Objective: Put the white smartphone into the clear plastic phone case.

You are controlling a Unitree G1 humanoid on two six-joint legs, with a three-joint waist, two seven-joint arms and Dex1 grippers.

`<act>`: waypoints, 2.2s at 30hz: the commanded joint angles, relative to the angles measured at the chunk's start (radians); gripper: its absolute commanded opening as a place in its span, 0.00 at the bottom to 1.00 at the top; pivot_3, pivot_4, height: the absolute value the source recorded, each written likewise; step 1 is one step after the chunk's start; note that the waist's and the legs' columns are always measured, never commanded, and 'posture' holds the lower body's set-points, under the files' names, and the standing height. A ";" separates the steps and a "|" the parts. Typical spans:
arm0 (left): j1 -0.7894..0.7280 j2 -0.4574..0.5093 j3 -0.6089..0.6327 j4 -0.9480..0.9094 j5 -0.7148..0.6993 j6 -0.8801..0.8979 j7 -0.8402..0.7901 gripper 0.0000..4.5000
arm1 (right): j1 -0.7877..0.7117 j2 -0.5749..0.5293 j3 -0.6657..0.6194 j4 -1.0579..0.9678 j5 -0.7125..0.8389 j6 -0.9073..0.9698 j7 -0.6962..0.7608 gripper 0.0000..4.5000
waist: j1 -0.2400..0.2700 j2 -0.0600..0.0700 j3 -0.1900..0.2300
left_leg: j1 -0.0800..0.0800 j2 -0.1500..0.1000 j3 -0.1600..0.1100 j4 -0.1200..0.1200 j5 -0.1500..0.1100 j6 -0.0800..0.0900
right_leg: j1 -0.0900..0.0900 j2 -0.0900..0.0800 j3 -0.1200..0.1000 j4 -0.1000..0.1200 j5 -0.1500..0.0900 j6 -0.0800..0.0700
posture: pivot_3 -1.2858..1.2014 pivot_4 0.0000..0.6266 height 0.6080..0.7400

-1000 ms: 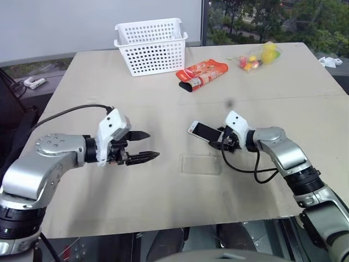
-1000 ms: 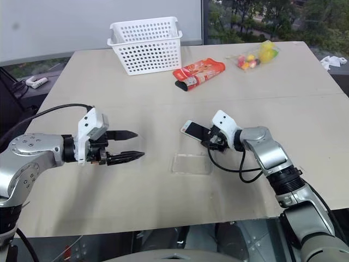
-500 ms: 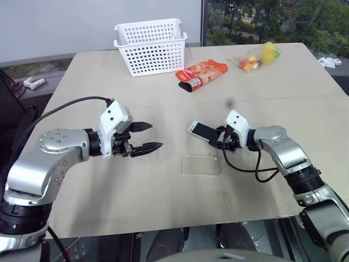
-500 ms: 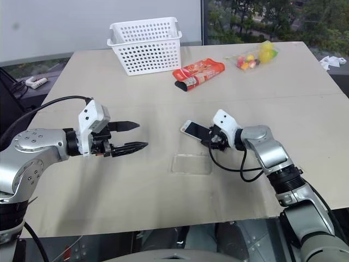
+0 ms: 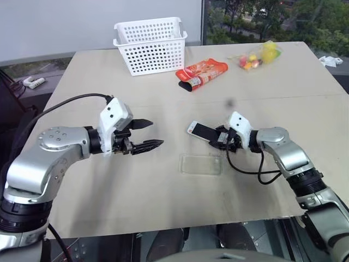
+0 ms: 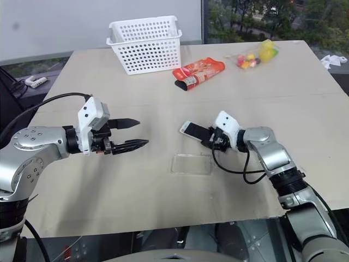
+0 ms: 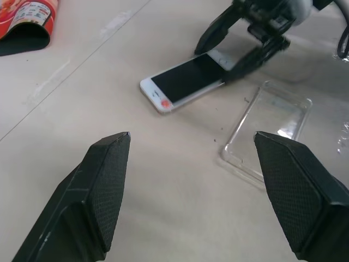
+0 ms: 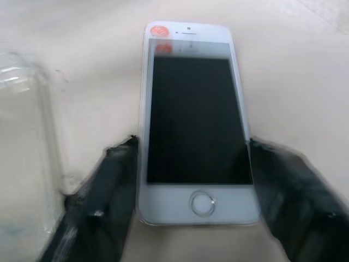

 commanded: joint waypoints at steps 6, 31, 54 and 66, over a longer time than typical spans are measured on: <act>-0.044 -0.016 -0.012 0.001 0.004 -0.020 -0.003 0.83 | -0.005 -0.055 -0.047 -0.103 0.045 0.040 0.050 0.62 | 0.000 0.000 0.001 | 0.000 0.000 0.002 -0.002 0.000 0.000 | -0.002 0.000 0.001 0.000 0.000 0.000 | 0.52 0.24 1.00; -0.018 0.010 0.005 -0.004 0.009 -0.027 -0.010 0.83 | -0.032 0.074 -0.008 0.320 -0.042 -0.122 0.066 0.99 | -0.016 -0.003 -0.001 | 0.003 0.003 0.007 -0.001 0.000 0.000 | -0.001 0.003 0.007 0.002 0.001 -0.001 | 0.52 0.24 1.00; -0.020 0.007 0.000 0.007 0.008 -0.033 -0.018 0.83 | -0.020 -0.001 -0.101 0.005 0.103 -0.119 0.176 0.66 | -0.019 -0.003 0.000 | 0.000 0.003 0.007 -0.002 0.000 0.000 | -0.004 0.002 0.007 0.001 0.001 -0.001 | 0.52 0.24 1.00; -0.110 -0.044 -0.093 0.048 0.021 -0.035 -0.045 0.83 | 0.187 -0.221 -0.063 -0.320 0.188 0.013 0.309 0.66 | 0.000 -0.003 0.000 | 0.000 0.003 0.007 -0.002 -0.002 0.004 | -0.003 0.002 0.007 0.000 0.001 -0.001 | 0.52 0.24 1.00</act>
